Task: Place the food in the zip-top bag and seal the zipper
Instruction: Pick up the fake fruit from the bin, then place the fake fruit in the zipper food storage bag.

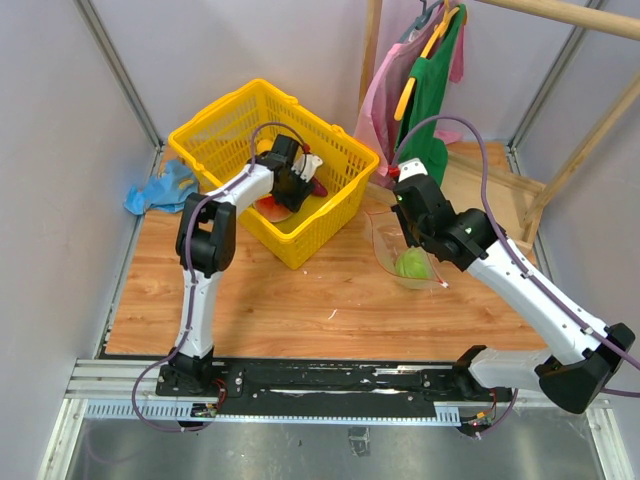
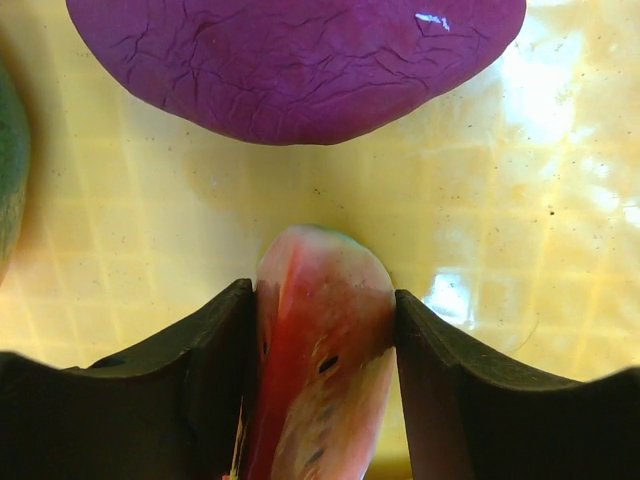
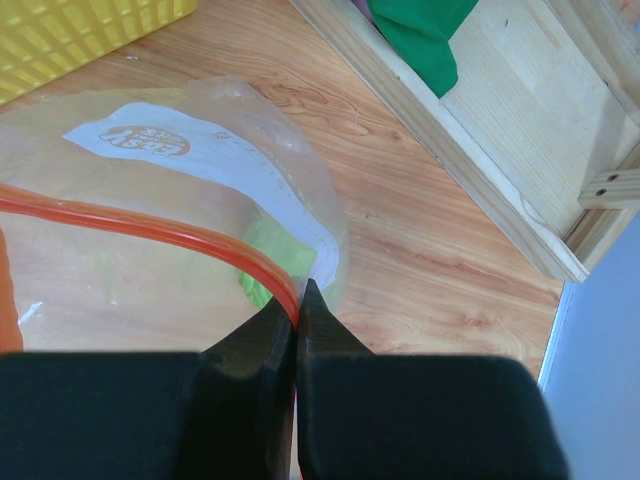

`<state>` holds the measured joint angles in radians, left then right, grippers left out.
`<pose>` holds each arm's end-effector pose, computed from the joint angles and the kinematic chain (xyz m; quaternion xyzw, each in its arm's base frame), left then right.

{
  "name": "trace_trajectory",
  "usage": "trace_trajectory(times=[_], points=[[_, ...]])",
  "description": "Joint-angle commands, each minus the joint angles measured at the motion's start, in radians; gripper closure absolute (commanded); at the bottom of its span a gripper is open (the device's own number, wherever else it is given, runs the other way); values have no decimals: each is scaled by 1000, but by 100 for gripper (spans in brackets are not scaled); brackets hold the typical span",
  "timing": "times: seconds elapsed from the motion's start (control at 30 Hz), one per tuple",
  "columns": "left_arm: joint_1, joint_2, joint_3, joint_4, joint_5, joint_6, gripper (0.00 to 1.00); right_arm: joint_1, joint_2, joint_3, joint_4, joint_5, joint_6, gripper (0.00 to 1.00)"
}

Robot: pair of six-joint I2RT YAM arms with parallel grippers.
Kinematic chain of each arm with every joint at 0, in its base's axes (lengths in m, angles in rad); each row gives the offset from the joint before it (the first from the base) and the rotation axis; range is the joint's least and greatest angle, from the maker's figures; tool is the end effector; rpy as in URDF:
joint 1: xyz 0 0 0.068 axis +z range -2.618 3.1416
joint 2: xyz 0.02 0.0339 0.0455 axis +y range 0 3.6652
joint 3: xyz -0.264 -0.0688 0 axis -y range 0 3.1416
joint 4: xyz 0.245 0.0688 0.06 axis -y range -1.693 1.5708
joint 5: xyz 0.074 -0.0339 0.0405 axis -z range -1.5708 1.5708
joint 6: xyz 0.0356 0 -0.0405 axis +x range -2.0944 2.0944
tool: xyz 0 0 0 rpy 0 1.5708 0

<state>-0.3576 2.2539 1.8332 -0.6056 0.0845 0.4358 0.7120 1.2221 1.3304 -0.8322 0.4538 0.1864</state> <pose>0.4593 -0.1748 0.1793 0.3823 0.8832 -0.0301 0.2700 0.1967 0.1491 0.3775 -0.1415 0.8818 -0.0109 0.4497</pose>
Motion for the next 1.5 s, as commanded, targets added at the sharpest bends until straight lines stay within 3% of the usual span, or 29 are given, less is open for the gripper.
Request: trace_trajectory(times=[0.0, 0.17, 0.6, 0.87, 1.3, 1.47], points=[[-5, -75, 14, -3, 15, -72, 86, 12, -23, -2, 11, 32, 11, 99], [-4, -141, 3, 39, 14, -135, 99, 12, -20, 7, 0, 52, 31, 99], [-5, -309, -3, 131, -38, -395, 100, 12, -6, 33, -19, 86, 94, 99], [-6, -490, -50, 243, 55, -604, 100, 11, 5, 44, 8, 28, 139, 99], [-56, -761, -338, 656, 325, -825, 100, 11, 26, 64, 58, -102, 155, 99], [-131, -886, -515, 907, 333, -875, 100, 12, 24, 70, 60, -107, 160, 99]])
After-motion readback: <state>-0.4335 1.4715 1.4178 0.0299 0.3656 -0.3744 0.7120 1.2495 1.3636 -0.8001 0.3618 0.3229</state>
